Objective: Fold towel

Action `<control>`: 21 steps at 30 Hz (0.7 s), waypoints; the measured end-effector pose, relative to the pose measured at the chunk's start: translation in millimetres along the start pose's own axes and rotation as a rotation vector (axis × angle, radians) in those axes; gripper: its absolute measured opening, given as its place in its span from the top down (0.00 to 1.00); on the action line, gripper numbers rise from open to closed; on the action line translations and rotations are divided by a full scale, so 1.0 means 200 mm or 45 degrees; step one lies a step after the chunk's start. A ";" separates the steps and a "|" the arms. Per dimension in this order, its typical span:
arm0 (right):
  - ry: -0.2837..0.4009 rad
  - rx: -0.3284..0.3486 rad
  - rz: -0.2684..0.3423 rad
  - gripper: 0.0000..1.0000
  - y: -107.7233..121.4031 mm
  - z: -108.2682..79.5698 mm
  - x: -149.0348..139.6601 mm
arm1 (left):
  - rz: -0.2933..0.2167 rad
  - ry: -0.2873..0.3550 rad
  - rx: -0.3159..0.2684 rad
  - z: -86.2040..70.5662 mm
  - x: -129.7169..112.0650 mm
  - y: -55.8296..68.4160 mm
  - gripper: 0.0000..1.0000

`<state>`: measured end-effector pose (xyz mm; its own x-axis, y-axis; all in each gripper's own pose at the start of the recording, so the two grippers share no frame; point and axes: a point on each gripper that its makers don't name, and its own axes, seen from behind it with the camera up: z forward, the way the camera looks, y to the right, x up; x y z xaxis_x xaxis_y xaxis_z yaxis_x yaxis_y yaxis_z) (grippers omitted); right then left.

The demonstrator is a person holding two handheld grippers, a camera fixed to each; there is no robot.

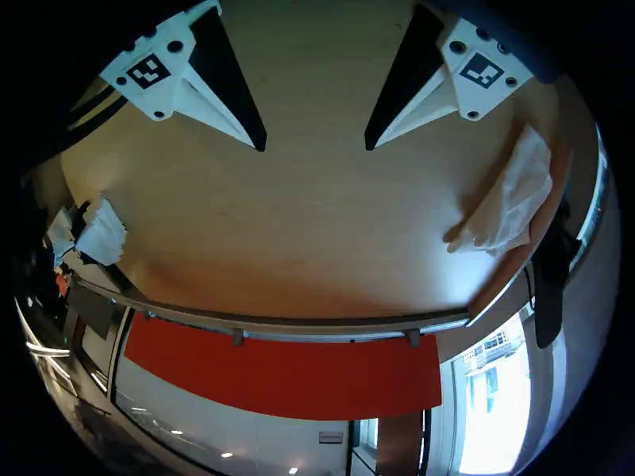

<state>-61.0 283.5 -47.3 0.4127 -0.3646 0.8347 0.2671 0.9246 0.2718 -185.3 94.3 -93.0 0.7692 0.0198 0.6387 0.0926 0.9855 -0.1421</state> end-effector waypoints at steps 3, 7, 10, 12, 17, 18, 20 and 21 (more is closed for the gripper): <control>-0.007 -0.005 0.005 0.95 0.00 0.02 -0.01 | -0.002 -0.005 0.003 0.00 -0.01 0.00 0.08; -0.011 -0.018 0.012 0.95 0.01 0.03 -0.03 | -0.001 -0.009 0.005 0.00 -0.01 0.00 0.08; -0.013 -0.025 0.014 0.95 0.01 0.03 -0.03 | -0.001 -0.010 0.005 0.01 -0.01 0.00 0.08; -0.015 -0.028 0.012 0.95 0.01 0.04 -0.04 | -0.001 -0.011 0.004 0.01 -0.01 0.00 0.08; -0.022 -0.030 -0.002 0.95 0.00 0.04 -0.05 | -0.001 -0.012 0.003 0.01 -0.01 0.00 0.08; -0.024 -0.030 -0.002 0.95 0.00 0.04 -0.05 | 0.000 -0.013 0.003 0.01 -0.01 0.00 0.08; -0.027 -0.028 -0.003 0.95 0.00 0.04 -0.06 | 0.002 -0.013 0.001 0.01 -0.01 0.00 0.08; -0.028 -0.026 -0.002 0.95 0.00 0.04 -0.06 | 0.003 -0.012 0.001 0.01 -0.01 0.00 0.08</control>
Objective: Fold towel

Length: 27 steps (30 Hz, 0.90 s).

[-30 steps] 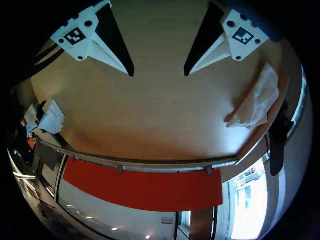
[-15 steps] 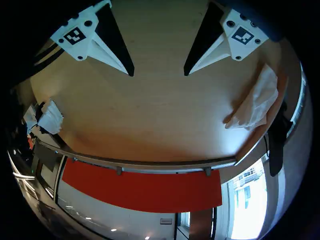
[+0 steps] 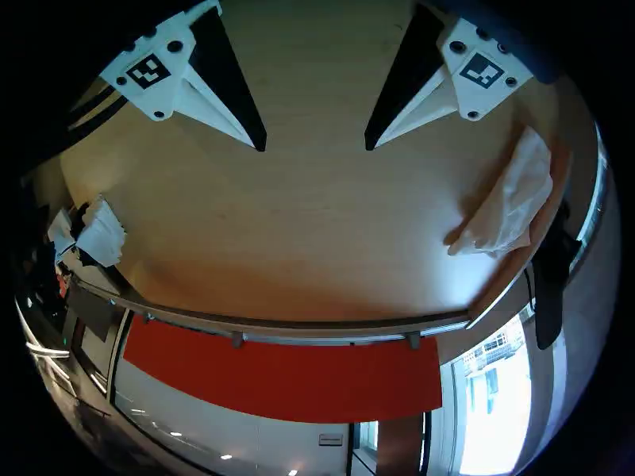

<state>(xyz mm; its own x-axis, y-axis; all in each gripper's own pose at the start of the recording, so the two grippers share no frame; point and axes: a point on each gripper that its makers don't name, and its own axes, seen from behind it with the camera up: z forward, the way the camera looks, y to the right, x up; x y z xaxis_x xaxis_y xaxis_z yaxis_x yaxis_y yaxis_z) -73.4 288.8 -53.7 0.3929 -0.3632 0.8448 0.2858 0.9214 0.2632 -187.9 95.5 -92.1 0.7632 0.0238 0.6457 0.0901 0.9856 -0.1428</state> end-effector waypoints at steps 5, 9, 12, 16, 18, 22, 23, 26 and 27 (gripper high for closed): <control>-0.006 0.005 0.008 0.95 0.00 0.00 -0.02 | -0.001 -0.001 0.000 0.00 0.00 0.00 0.08; -0.014 0.013 0.007 0.95 -0.01 0.01 -0.04 | -0.001 -0.001 -0.002 0.00 0.00 0.00 0.08; -0.020 0.014 0.004 0.95 -0.02 0.02 -0.05 | 0.001 -0.002 -0.002 0.00 0.00 0.01 0.08; -0.026 0.016 0.004 0.95 -0.03 0.03 -0.06 | 0.003 -0.001 -0.003 0.01 0.00 0.01 0.08; -0.030 0.015 0.006 0.95 -0.03 0.03 -0.07 | 0.003 0.000 -0.004 0.01 0.00 0.01 0.08; -0.038 0.017 0.010 0.95 -0.04 0.03 -0.09 | 0.003 0.000 -0.003 0.01 0.00 0.01 0.08; -0.040 0.018 0.011 0.95 -0.04 0.04 -0.09 | 0.003 0.000 -0.003 0.01 0.00 0.01 0.08; -0.045 0.018 0.012 0.95 -0.04 0.04 -0.10 | 0.003 -0.002 -0.002 0.01 0.00 0.01 0.08; -0.044 0.017 0.012 0.95 -0.04 0.04 -0.10 | 0.003 -0.002 -0.002 0.01 0.00 0.01 0.08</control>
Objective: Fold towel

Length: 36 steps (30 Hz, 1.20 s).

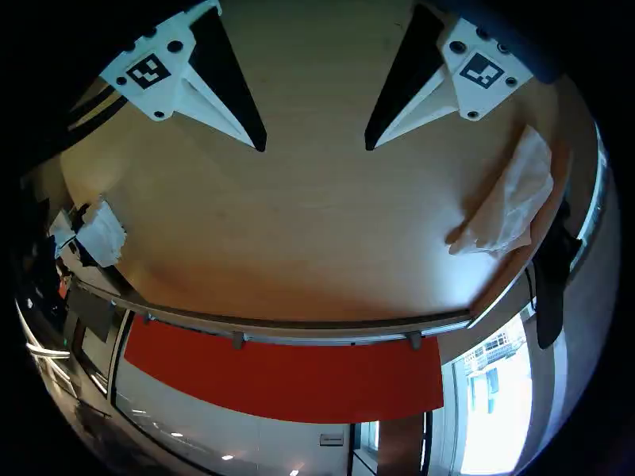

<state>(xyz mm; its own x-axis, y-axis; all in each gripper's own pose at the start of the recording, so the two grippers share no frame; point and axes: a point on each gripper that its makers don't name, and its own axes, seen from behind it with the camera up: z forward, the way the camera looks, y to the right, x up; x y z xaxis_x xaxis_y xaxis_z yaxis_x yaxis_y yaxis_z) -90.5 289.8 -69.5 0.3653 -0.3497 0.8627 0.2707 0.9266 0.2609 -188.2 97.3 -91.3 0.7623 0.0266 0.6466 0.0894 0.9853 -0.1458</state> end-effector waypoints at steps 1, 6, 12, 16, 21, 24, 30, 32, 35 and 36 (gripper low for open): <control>0.001 -0.001 0.001 0.95 0.00 0.00 0.00 | 0.001 -0.001 0.000 0.00 0.00 0.00 0.08; 0.015 -0.006 0.011 0.95 0.00 -0.01 0.02 | 0.004 0.001 -0.002 0.00 0.01 0.01 0.08; 0.020 -0.007 0.012 0.94 0.00 -0.02 0.03 | 0.004 0.005 -0.006 0.00 0.01 0.02 0.08; 0.021 -0.011 0.011 0.92 0.00 -0.03 0.03 | 0.000 0.003 -0.006 0.00 0.01 0.01 0.08; 0.020 -0.027 0.009 0.79 0.01 -0.03 0.03 | -0.003 0.005 -0.006 0.00 0.01 0.01 0.08; 0.021 -0.039 0.006 0.58 0.02 -0.04 0.02 | -0.002 0.007 -0.007 0.00 0.01 0.01 0.08; 0.036 -0.057 0.004 0.16 0.03 -0.05 0.04 | -0.001 0.013 -0.012 0.00 0.02 0.01 0.08; 0.046 -0.049 0.008 0.07 0.01 -0.05 0.05 | 0.000 0.016 -0.014 0.00 0.02 0.01 0.08; 0.064 -0.042 0.026 0.01 -0.01 -0.07 0.07 | -0.001 0.018 -0.015 0.00 0.02 0.01 0.08; 0.069 -0.040 0.033 0.01 -0.01 -0.07 0.08 | -0.001 0.019 -0.015 -0.01 0.03 0.01 0.08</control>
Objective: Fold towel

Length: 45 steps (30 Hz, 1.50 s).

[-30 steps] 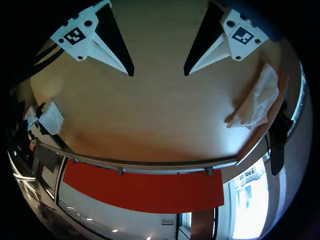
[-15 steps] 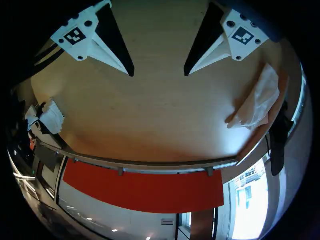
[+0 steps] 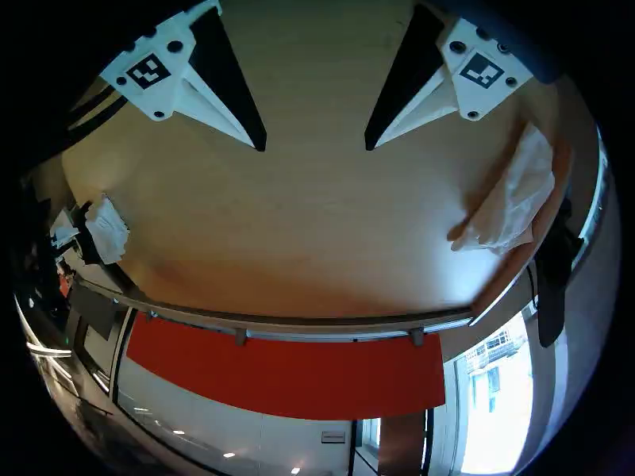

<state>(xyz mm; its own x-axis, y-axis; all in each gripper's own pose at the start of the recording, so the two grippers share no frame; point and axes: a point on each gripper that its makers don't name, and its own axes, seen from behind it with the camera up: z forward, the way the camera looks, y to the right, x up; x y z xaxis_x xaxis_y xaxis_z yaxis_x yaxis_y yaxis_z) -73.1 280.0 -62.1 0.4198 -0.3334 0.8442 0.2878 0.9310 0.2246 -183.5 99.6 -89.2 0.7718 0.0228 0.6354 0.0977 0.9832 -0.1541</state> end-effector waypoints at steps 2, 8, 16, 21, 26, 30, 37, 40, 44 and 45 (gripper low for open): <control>0.009 0.004 0.015 0.01 -0.01 -0.01 0.01 | 0.000 0.003 -0.001 0.00 0.00 0.00 0.08; 0.033 0.016 0.068 0.01 -0.05 -0.02 0.05 | -0.004 0.010 0.002 -0.02 0.00 -0.01 0.08; 0.069 0.045 0.282 0.01 -0.08 -0.01 0.11 | -0.009 0.022 0.008 -0.03 0.01 -0.02 0.08; 0.098 0.072 0.377 0.01 -0.10 -0.02 0.14 | -0.011 0.029 0.012 -0.04 0.01 -0.03 0.08; 0.117 0.066 0.398 0.01 -0.11 -0.03 0.15 | -0.007 0.039 0.015 -0.06 0.03 -0.04 0.08; 0.173 0.046 0.419 0.01 -0.12 -0.05 0.19 | -0.004 0.051 0.017 -0.07 0.05 -0.05 0.08; 0.367 -0.002 0.478 0.01 -0.14 -0.14 0.33 | -0.001 0.076 0.024 -0.08 0.11 -0.08 0.08; 0.456 -0.023 0.494 0.01 -0.16 -0.19 0.40 | 0.001 0.094 0.032 -0.09 0.15 -0.10 0.08; 0.583 -0.052 0.493 0.01 -0.20 -0.25 0.48 | 0.011 0.118 0.041 -0.09 0.21 -0.11 0.08; 0.609 -0.063 0.493 0.01 -0.20 -0.27 0.49 | 0.014 0.123 0.042 -0.09 0.22 -0.11 0.08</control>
<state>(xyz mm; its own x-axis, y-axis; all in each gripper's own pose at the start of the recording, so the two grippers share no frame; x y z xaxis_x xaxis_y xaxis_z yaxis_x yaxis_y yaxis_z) 2.6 201.1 -14.4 0.8382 -0.0133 0.5452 0.0723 0.9936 -0.0869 -140.3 75.0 -71.2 0.8300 0.0175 0.5575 0.0697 0.9884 -0.1348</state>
